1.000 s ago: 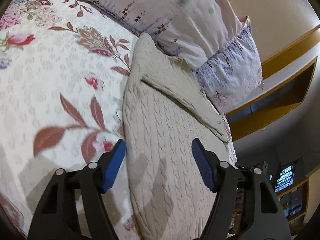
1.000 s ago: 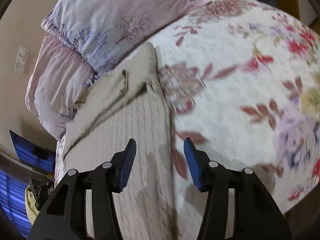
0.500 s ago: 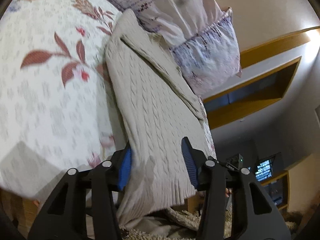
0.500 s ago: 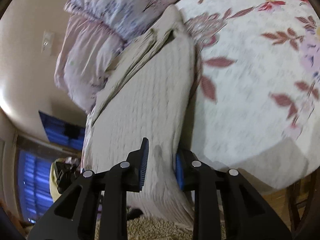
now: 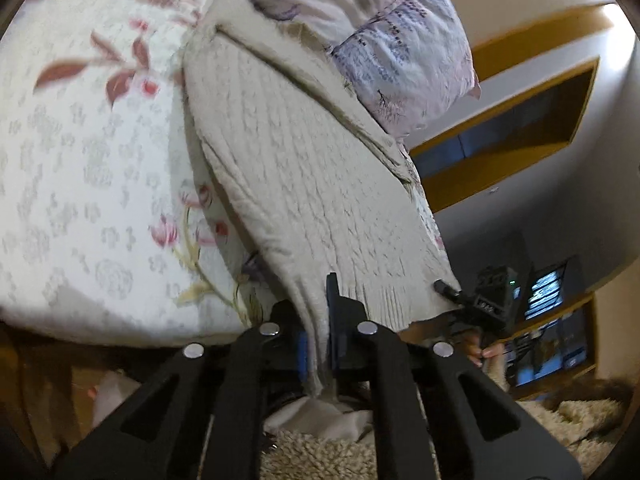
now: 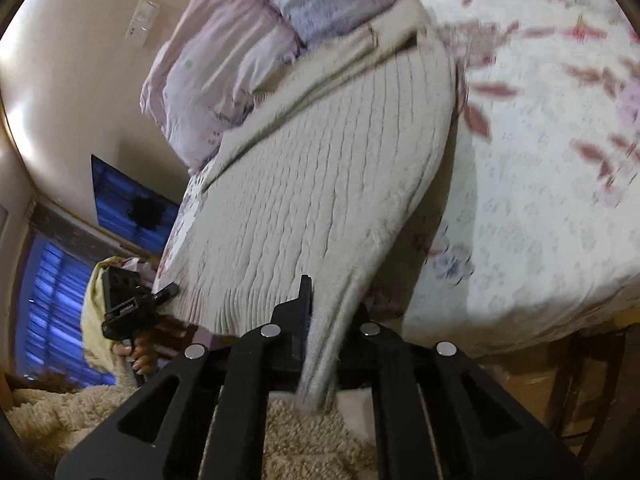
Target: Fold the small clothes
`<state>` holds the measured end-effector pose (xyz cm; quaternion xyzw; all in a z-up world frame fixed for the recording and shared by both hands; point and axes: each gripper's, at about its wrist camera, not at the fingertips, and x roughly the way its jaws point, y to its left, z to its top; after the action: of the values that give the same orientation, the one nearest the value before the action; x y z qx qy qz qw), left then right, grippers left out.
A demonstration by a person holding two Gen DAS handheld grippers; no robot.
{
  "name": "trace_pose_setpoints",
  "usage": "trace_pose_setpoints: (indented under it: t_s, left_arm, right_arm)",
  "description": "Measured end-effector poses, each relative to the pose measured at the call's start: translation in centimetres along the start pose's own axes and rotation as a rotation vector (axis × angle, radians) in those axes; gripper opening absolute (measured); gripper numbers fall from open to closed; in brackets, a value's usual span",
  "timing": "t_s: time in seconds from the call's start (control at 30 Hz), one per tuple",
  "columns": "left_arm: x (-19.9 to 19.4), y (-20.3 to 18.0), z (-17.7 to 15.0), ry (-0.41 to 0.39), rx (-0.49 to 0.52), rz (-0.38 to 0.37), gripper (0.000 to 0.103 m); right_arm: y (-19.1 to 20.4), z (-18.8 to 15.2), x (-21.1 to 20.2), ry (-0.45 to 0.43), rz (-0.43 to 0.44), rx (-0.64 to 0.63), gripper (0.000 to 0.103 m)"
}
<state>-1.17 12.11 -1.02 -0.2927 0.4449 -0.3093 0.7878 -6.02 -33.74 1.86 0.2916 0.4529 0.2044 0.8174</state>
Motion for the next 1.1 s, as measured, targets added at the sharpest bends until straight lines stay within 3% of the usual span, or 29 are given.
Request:
trace_pose_setpoints:
  t_s: [0.27,0.47,0.77,1.1]
  left_arm:
    - [-2.0,-1.7,3.2,-0.123,0.100,0.110,0.006]
    - [-3.8,-3.0,7.4,-0.253,0.171,0.203,0.006]
    - [-3.3,-5.0,14.7,-0.351,0.227,0.268,0.006]
    - [1.3,-3.8,23.9,-0.374,0.177,0.285,0.006]
  right_arm:
    - [2.7,3.0,-2.9,-0.268,-0.091,-0.105,0.007]
    - [4.6,5.6,-3.1,-0.396,-0.189,-0.198,0.007]
    - [6.9,11.6,-2.0,-0.480,-0.236,-0.271,0.007]
    - [5.1,19.0,2.4,-0.499,-0.230,-0.194,0.007]
